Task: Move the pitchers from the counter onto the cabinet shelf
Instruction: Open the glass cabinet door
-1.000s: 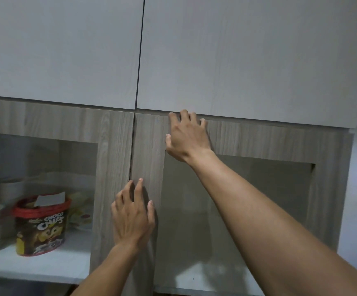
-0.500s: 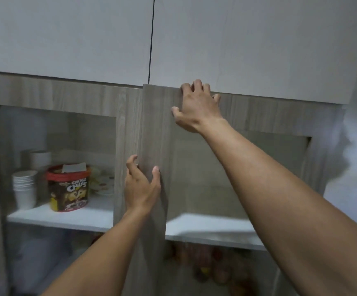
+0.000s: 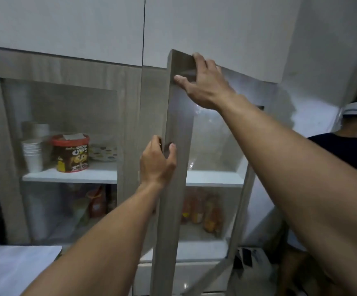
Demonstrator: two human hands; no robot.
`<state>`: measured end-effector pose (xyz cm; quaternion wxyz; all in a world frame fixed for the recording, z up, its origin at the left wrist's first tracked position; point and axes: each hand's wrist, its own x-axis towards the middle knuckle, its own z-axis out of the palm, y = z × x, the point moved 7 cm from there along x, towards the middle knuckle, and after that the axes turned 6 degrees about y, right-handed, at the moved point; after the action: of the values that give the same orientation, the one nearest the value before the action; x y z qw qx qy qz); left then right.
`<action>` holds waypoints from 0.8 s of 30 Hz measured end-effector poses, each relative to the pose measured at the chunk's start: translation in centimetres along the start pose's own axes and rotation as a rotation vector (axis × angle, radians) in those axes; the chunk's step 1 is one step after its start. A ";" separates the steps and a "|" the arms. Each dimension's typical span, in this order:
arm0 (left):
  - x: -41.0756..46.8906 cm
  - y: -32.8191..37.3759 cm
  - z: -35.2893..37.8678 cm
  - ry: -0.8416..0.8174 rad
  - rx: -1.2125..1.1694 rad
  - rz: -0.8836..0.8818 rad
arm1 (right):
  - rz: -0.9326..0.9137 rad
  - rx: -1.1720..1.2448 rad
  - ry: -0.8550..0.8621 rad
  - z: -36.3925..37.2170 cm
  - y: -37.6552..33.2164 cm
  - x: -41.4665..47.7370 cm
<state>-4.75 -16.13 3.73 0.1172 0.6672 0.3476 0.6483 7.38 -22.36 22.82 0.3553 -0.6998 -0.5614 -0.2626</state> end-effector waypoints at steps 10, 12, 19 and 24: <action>-8.5 11.0 0.4 -0.227 -0.341 0.181 | -0.061 0.054 0.117 -13.5 2.9 -7.1; -10.3 13.4 0.9 -0.288 -0.425 0.200 | -0.051 0.032 0.140 -15.3 4.0 -8.2; -15.8 21.1 3.8 -0.413 -0.456 0.209 | 0.051 -0.125 0.184 -21.8 8.7 -12.8; -18.2 26.2 6.8 -0.500 -0.450 0.335 | 0.094 -0.266 0.239 -26.7 11.9 -16.0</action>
<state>11.35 -44.47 4.47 0.2345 0.8101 0.0433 0.5357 16.09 -54.49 24.44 0.3359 -0.7298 -0.4421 -0.3988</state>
